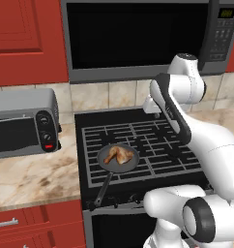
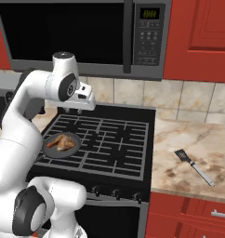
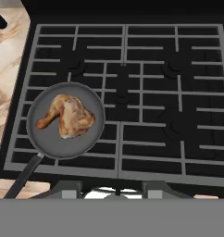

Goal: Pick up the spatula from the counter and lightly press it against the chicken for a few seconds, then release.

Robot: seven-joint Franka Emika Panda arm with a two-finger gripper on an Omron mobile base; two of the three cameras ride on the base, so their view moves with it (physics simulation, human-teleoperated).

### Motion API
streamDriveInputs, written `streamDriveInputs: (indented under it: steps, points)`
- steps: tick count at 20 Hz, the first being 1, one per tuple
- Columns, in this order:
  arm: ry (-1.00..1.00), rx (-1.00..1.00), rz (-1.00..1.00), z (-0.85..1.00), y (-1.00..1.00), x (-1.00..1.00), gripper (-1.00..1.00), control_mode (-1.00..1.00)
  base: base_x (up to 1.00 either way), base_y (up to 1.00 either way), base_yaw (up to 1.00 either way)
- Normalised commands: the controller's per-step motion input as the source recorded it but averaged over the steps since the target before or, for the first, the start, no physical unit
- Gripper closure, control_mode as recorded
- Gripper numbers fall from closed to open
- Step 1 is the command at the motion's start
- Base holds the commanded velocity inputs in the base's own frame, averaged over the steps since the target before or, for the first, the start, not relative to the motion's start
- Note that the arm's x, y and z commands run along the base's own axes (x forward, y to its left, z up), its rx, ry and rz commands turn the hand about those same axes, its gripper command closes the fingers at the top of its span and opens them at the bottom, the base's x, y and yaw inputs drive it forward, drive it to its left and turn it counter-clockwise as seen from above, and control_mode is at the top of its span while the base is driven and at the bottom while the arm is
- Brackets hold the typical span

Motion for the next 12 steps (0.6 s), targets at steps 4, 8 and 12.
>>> streamDriveInputs:
  steps: [4,8,12]
  points:
    - [-0.01,0.0,0.0,0.0,0.0,0.0,-1.0,-1.0,0.0,0.0,0.0]
    - [-0.05,0.0,0.0,0.0,-0.05,-0.13,-1.0,-1.0,0.0,0.0,0.0]
    - [-0.02,0.0,0.0,-0.01,-0.18,-0.13,-1.0,-1.0,0.0,0.0,0.0]
